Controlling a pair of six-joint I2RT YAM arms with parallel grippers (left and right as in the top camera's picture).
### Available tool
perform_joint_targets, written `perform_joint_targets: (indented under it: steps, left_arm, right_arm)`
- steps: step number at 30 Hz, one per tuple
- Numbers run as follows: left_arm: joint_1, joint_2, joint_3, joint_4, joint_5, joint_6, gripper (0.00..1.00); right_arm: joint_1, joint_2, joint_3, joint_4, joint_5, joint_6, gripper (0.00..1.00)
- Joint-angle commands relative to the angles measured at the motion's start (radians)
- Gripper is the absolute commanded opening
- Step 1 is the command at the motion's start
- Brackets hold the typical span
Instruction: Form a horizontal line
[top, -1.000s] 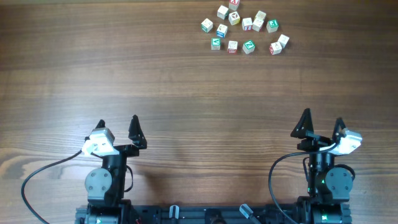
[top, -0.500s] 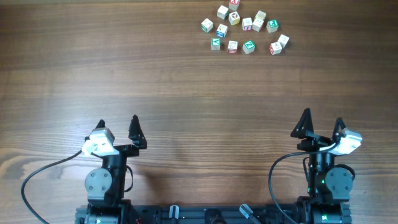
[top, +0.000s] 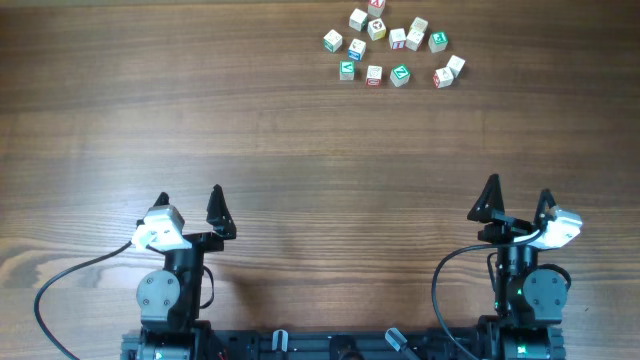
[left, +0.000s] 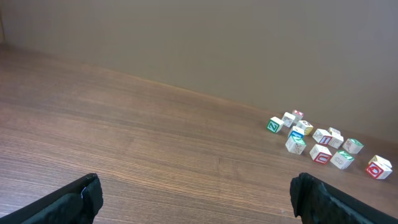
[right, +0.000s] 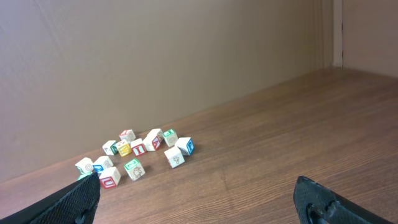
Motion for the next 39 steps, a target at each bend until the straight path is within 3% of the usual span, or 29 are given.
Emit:
perform_joint_targets:
  steps: [1, 12, 17, 22, 28, 35, 39]
  left_arm:
    - [-0.005, -0.007, -0.010, 0.000, 0.016, 0.020, 1.00]
    - [-0.003, -0.007, -0.010, 0.008, -0.001, 0.021, 1.00]
    - [-0.005, -0.007, -0.004, 0.080, 0.171, 0.016, 1.00]
    - [-0.005, -0.006, 0.057, 0.036, 0.207, 0.016, 1.00]
    - [-0.005, 0.054, 0.188, -0.021, 0.294, 0.011, 1.00]
    - [-0.005, 0.265, 0.419, -0.115, 0.406, -0.011, 1.00]
    - [-0.005, 0.446, 0.622, -0.310, 0.432, -0.044, 1.00]
  right_arm:
    - [-0.008, 0.000, -0.001, 0.005, -0.016, -0.008, 1.00]
    - [-0.008, 0.000, -0.001, 0.005, -0.016, -0.008, 1.00]
    - [-0.008, 0.000, -0.001, 0.005, -0.016, -0.008, 1.00]
    - [-0.008, 0.000, -0.001, 0.005, -0.016, -0.008, 1.00]
    - [-0.008, 0.000, -0.001, 0.005, -0.016, -0.008, 1.00]
    - [-0.008, 0.000, -0.001, 0.005, -0.016, -0.008, 1.00]
    - [-0.008, 0.000, -0.001, 0.005, -0.016, -0.008, 1.00]
